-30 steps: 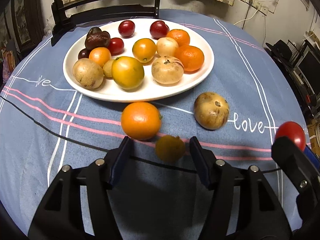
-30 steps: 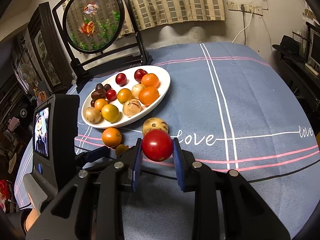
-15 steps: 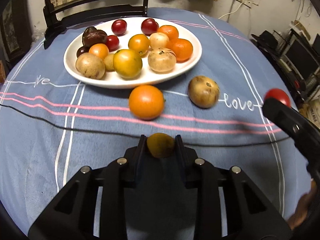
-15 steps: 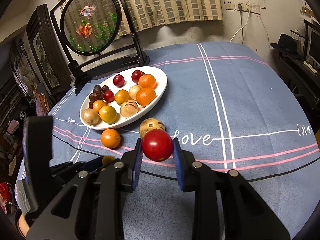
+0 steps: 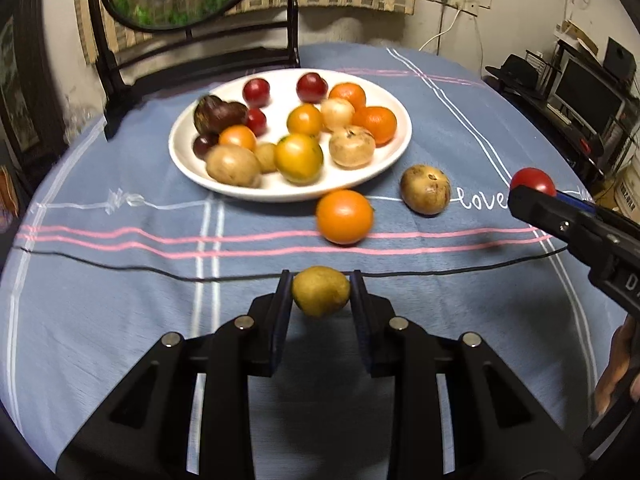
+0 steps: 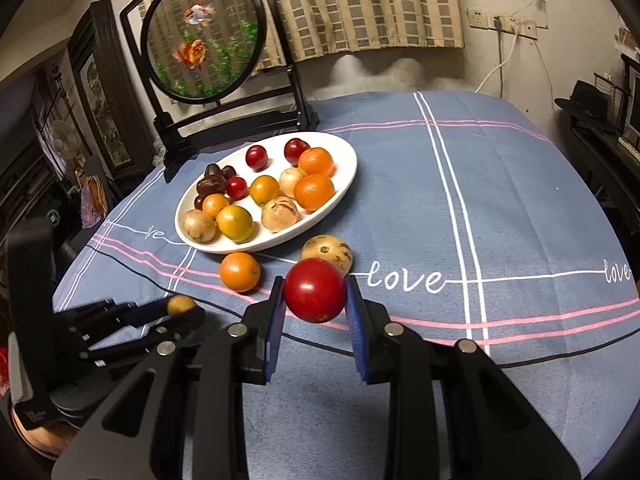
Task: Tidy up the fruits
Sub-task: 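Carry both held fruits over the white plate, then open both tools to release the fruits onto the plate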
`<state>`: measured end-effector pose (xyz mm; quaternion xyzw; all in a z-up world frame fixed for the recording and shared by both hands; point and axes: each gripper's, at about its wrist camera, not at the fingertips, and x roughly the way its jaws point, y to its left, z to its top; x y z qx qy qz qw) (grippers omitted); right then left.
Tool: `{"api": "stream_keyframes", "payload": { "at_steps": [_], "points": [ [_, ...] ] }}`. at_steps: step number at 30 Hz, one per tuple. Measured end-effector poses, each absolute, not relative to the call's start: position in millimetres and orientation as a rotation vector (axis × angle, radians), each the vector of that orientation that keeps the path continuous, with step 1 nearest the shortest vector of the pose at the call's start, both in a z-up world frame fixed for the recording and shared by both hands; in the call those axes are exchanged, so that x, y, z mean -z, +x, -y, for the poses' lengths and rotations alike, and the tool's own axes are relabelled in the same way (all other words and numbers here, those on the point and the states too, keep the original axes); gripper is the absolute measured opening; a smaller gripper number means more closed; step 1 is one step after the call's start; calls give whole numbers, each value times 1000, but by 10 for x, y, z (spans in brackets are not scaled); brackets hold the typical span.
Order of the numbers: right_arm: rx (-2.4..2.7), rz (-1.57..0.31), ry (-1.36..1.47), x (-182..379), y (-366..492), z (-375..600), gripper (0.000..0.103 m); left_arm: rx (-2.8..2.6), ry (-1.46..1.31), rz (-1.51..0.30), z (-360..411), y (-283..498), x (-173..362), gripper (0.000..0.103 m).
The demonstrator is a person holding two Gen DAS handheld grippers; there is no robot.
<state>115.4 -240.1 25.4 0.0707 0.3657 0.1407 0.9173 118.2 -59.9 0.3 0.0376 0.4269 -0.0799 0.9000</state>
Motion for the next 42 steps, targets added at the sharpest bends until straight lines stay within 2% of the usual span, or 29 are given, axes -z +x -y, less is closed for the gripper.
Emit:
{"api": "stream_keyframes", "payload": {
  "at_steps": [10, 17, 26, 35, 42],
  "points": [
    [-319, -764, 103, -183, 1162, 2207, 30, 162, 119, -811, 314, 1221, -185, 29],
    [-337, -707, 88, -343, 1206, 1997, 30, 151, 88, -778, 87, 1511, -404, 29],
    [-369, -666, 122, -612, 1912, 1768, 30, 124, 60, -737, 7, 2199, -578, 29],
    [-330, -746, 98, -470, 2762, 1521, 30, 69, 52, -755, 47, 2745, -414, 29],
    [-315, -814, 77, -295, 3097, 1474, 31, 33, 41, -754, 38, 2937, -372, 29]
  ]
}}
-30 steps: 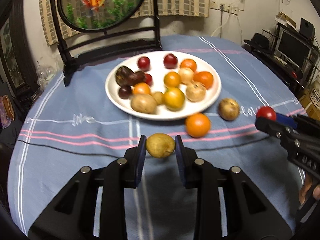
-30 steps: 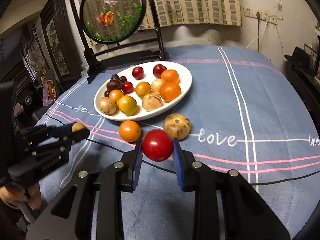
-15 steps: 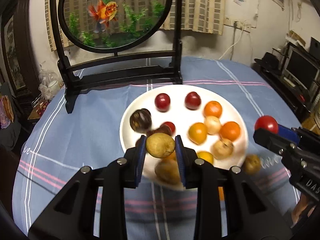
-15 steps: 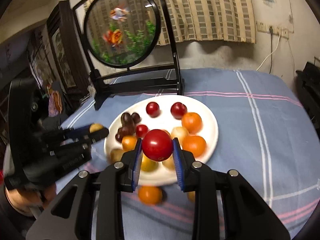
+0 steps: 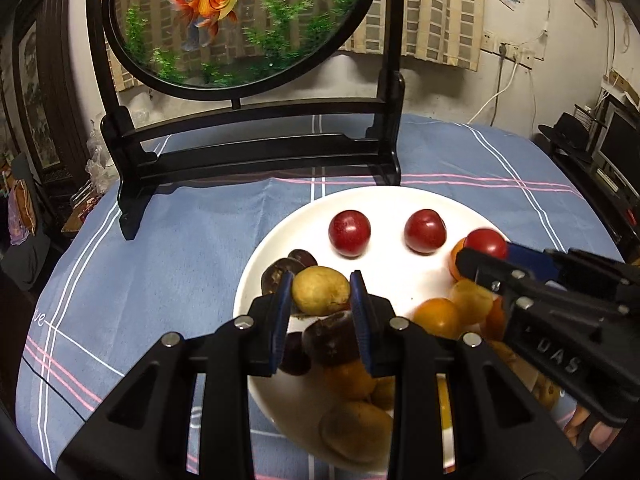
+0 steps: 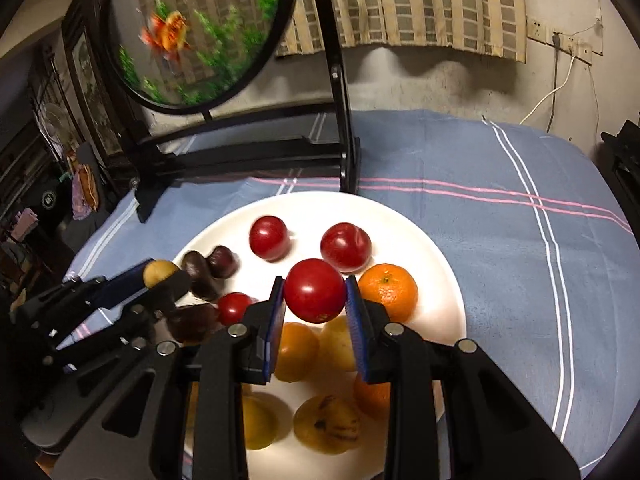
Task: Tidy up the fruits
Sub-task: 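Open both tools to release the fruits onto the plate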
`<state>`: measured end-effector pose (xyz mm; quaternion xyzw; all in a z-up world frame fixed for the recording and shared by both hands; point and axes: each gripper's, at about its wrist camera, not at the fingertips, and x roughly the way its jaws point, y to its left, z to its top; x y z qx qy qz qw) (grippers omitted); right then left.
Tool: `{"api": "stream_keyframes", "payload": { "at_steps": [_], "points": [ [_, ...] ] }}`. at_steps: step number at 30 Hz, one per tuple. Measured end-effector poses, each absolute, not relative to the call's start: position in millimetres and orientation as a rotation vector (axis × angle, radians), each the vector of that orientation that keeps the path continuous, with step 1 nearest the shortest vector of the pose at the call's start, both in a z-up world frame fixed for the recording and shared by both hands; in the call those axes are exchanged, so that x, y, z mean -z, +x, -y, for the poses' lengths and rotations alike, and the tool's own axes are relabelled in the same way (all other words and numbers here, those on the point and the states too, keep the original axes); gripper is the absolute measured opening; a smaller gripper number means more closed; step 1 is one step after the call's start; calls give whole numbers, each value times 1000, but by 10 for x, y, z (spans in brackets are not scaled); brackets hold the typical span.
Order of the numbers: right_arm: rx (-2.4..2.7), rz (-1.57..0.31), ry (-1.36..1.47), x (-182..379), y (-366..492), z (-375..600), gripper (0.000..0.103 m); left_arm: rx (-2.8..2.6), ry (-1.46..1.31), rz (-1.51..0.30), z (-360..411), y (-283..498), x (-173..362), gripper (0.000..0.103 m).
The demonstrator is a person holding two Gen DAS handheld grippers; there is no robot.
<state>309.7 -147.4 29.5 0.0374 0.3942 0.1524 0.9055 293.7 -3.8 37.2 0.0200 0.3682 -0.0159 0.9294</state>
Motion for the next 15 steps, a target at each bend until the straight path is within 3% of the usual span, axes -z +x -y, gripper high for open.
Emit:
{"api": "stream_keyframes", "payload": {
  "at_steps": [2, 3, 4, 5, 8, 15],
  "points": [
    [-336, -840, 93, -245, 3135, 1469, 39, 20, 44, -743, 46, 2943, -362, 33],
    [-328, -837, 102, -235, 3132, 1480, 43, 9, 50, -735, 51, 2930, -367, 45],
    [-318, -825, 104, -239, 3123, 1487, 56, -5, 59, -727, 57, 2921, -374, 46],
    [-282, -789, 97, -261, 3085, 1504, 60, -24, 68, -711, 56, 2908, -389, 50],
    [-280, -754, 101, -299, 3048, 1562, 60, -28, 70, -701, 32, 2891, -431, 63],
    [-290, -746, 150, -386, 2838, 1772, 60, -9, 72, -664, 50, 2716, -552, 82]
  ]
}}
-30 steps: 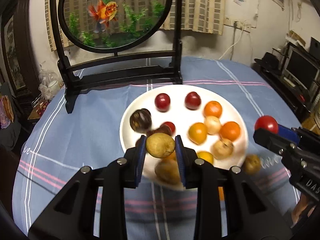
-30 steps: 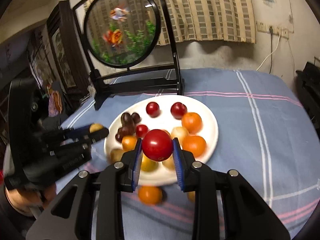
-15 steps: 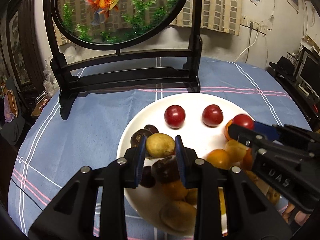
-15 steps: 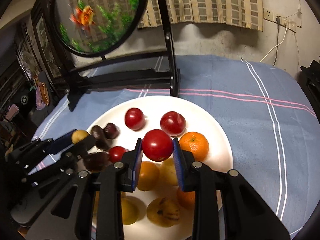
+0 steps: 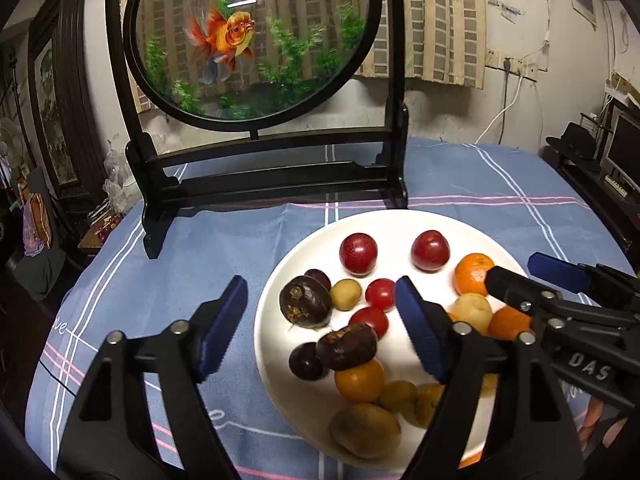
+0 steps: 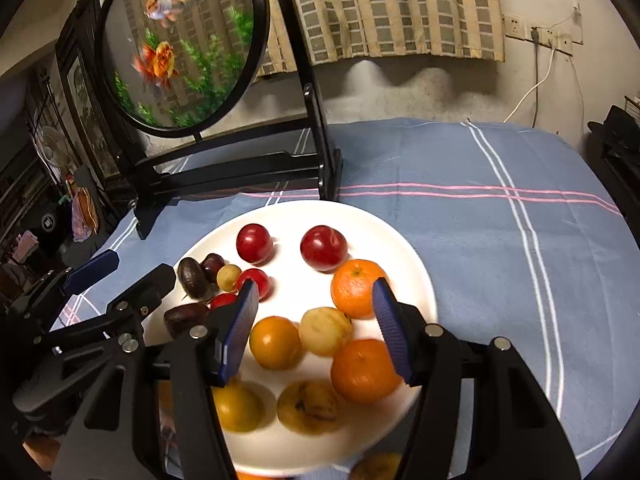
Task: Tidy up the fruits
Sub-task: 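Open both tools to release the fruits onto the plate, then grasp the orange with the left tool while the right tool grasps the speckled brown fruit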
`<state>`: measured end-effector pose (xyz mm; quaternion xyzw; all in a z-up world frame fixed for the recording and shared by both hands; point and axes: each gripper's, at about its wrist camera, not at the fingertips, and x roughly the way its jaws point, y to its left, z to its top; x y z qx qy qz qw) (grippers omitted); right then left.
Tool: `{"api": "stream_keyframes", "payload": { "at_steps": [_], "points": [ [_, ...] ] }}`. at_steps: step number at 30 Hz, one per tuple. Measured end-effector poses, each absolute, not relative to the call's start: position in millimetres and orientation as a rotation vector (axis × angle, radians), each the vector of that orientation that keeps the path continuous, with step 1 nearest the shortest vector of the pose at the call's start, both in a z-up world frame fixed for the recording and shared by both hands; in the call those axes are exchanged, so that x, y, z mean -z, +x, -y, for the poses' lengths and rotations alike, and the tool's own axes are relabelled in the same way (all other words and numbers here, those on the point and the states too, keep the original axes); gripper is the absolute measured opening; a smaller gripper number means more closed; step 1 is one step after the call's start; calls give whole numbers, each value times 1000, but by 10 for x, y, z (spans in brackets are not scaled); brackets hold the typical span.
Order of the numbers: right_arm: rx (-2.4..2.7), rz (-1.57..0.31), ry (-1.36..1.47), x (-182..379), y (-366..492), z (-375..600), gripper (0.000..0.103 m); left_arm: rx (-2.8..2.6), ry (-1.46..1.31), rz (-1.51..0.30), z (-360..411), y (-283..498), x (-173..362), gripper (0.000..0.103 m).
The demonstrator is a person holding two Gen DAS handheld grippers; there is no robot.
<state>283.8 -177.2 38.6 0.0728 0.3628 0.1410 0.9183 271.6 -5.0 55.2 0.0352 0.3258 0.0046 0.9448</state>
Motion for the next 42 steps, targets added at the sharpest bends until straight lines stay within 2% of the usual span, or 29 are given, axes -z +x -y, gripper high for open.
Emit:
{"api": "stream_keyframes", "payload": {
  "at_steps": [8, 18, 30, 42],
  "points": [
    [-266, -722, 103, -462, 2276, 2080, 60, 27, 34, -682, -9, 2290, -579, 89],
    [-236, -802, 45, -181, 1714, 2271, 60, 77, -5, -731, 5, 1666, -417, 92],
    [-211, -885, 4, 152, 1757, 2083, 60, 61, 9, -803, 29, 1356, -17, 93],
    [-141, -907, -37, 308, 1964, 1919, 60, 92, 42, -804, 16, 1386, 43, 93]
  ]
}}
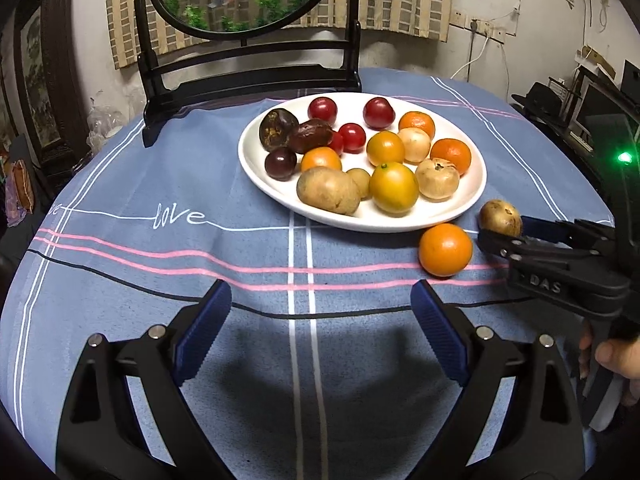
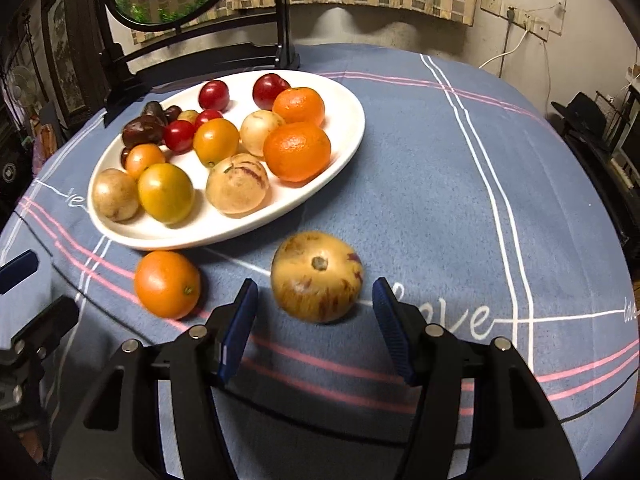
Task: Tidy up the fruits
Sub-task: 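Grasp the orange with the left tool while the right tool grasps the speckled brown fruit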
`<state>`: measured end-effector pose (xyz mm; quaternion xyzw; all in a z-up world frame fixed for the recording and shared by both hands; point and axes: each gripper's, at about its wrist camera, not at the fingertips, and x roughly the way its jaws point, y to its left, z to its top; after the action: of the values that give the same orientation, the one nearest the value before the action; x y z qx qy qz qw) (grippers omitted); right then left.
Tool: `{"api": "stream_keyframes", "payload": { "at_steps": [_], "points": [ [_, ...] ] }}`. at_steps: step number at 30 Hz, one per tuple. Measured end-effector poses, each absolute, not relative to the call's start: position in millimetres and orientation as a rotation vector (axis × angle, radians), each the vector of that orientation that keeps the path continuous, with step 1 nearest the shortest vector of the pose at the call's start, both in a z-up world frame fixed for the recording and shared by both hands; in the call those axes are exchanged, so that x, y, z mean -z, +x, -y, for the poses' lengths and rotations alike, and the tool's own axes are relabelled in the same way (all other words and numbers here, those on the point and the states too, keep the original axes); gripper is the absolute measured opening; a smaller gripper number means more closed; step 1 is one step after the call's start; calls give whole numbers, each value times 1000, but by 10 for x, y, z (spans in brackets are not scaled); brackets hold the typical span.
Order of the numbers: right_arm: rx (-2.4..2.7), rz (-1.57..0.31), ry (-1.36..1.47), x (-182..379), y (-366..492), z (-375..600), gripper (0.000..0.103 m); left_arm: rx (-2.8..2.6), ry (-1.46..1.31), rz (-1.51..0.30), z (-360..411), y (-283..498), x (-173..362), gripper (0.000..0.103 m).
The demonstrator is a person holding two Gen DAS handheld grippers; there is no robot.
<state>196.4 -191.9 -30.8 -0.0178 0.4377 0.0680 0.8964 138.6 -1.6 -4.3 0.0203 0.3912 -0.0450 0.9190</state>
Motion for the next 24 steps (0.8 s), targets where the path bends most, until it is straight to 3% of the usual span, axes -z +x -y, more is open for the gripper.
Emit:
{"api": "stream_keyframes", "payload": {
  "at_steps": [2, 5, 24],
  "points": [
    [-129, -905, -43, 330, 1996, 1893, 46, 100, 36, -806, 17, 1385, 41, 93],
    [-113, -902, -44, 339, 2006, 1884, 43, 109, 30, -815, 18, 1391, 58, 93],
    [-176, -821, 176, -26, 1392, 2408, 43, 192, -34, -904, 422, 1444, 98, 92]
  ]
}}
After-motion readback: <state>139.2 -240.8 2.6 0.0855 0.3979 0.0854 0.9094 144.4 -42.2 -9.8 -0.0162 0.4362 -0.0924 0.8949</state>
